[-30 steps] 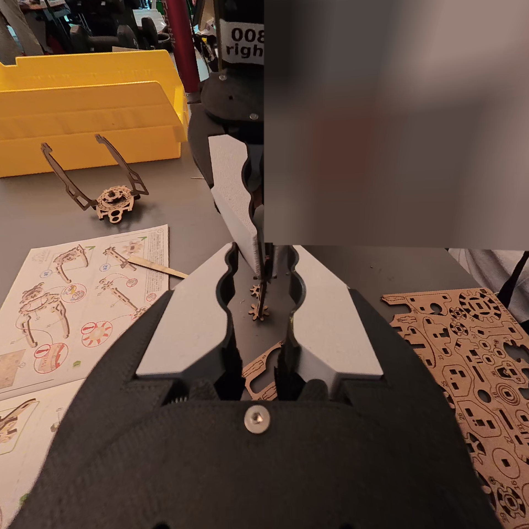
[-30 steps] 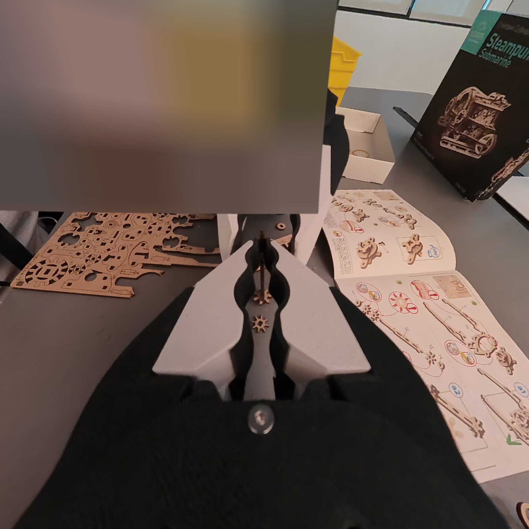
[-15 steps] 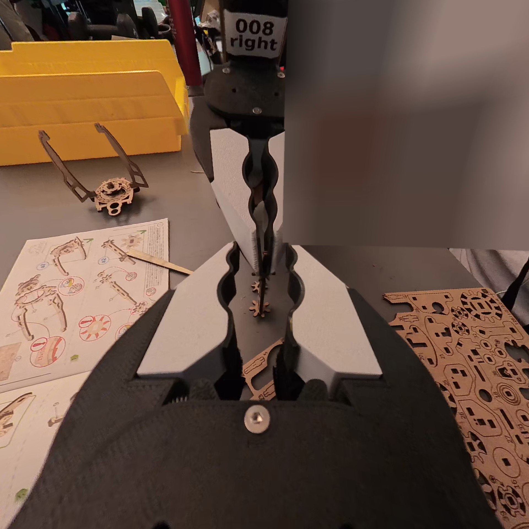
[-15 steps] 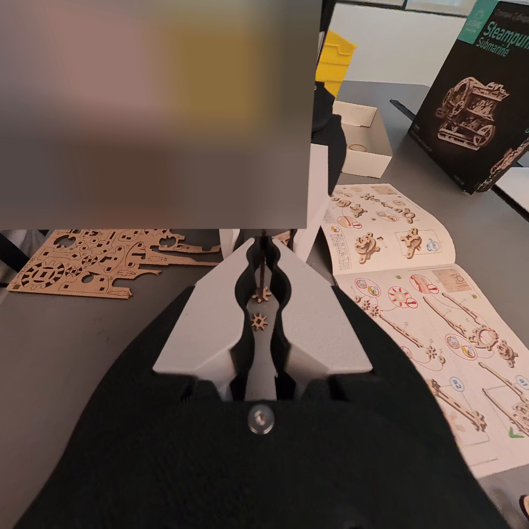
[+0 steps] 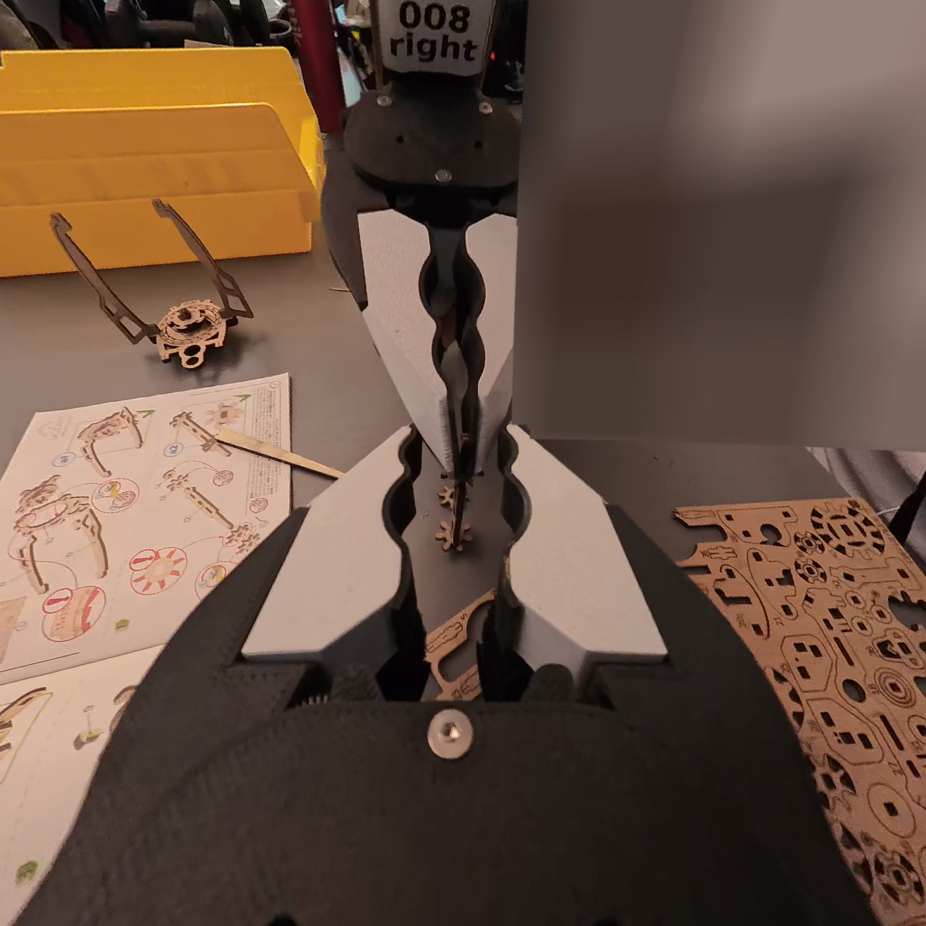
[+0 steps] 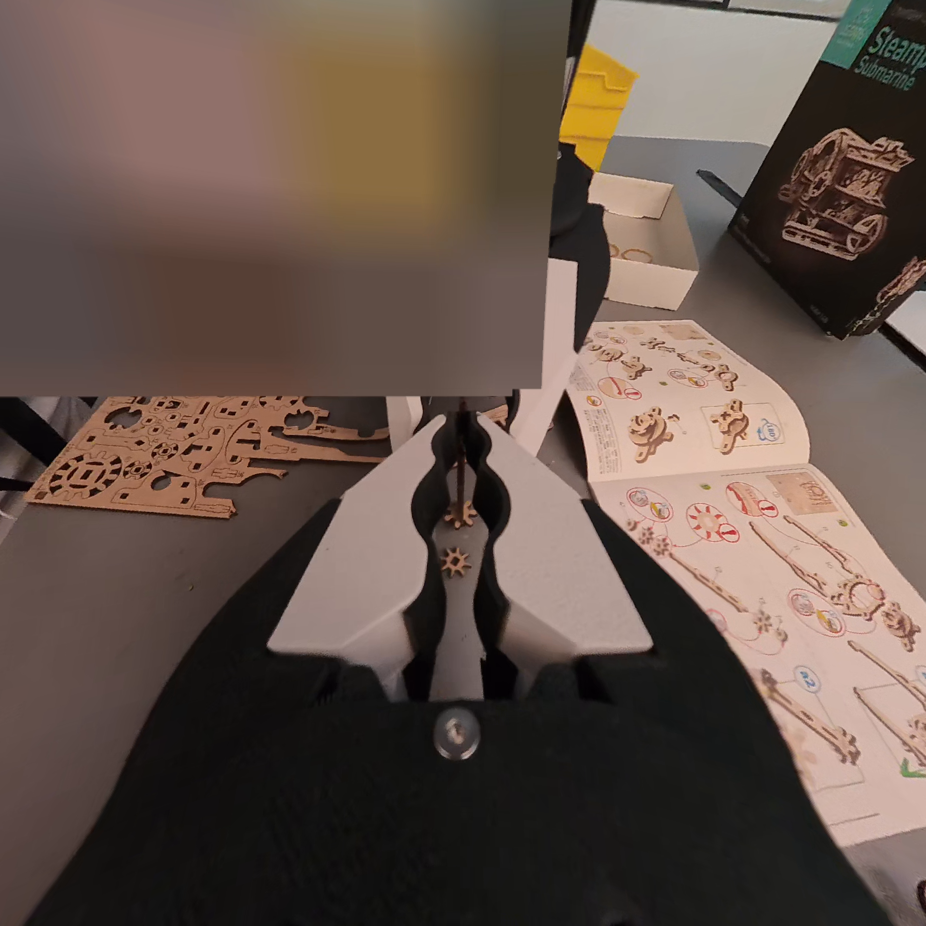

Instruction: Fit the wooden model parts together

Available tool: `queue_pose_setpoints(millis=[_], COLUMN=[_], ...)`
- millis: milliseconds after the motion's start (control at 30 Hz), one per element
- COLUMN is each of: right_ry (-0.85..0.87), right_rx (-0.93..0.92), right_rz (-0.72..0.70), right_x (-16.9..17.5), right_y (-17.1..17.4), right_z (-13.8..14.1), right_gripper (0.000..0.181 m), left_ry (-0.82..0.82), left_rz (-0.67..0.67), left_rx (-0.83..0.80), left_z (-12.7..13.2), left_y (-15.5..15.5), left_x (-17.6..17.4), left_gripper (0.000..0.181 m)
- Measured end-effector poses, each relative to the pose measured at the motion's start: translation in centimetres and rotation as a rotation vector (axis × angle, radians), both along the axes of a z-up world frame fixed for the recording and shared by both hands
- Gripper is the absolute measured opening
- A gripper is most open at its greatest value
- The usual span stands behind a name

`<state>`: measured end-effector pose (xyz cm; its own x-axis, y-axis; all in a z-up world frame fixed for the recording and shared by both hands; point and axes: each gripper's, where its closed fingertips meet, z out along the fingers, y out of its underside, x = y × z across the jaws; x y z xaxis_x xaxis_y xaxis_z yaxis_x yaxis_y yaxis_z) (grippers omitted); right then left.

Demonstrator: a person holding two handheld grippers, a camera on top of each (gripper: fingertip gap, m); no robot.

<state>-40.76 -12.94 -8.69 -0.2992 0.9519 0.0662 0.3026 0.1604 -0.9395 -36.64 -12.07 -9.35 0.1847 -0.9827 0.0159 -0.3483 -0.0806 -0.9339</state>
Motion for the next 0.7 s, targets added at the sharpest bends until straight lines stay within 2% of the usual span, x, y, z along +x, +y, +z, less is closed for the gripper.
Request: queue_pose_setpoints(millis=[167, 400, 700], right_ry=[0.022, -0.027, 0.018], right_rx=[-0.032, 0.022, -0.039], right_rz=[-0.012, -0.009, 0.001], right_x=[0.29, -0.09, -0.02], right_y=[0.45, 0.11, 0.15], right_z=[0.03, -0.06, -0.07], right_gripper=[0.006, 0.006, 0.007], left_ry=[0.001, -0.003, 0.005], left_rz=[-0.001, -0.008, 0.0], left_rx=[-0.011, 0.002, -0.007], left_z=[-0.05, -0.04, -0.2], left_y=[0.34, 0.0, 0.11], left_x=[0.19, -0.18, -0.11], left_gripper=[0.029, 0.029, 0.028])
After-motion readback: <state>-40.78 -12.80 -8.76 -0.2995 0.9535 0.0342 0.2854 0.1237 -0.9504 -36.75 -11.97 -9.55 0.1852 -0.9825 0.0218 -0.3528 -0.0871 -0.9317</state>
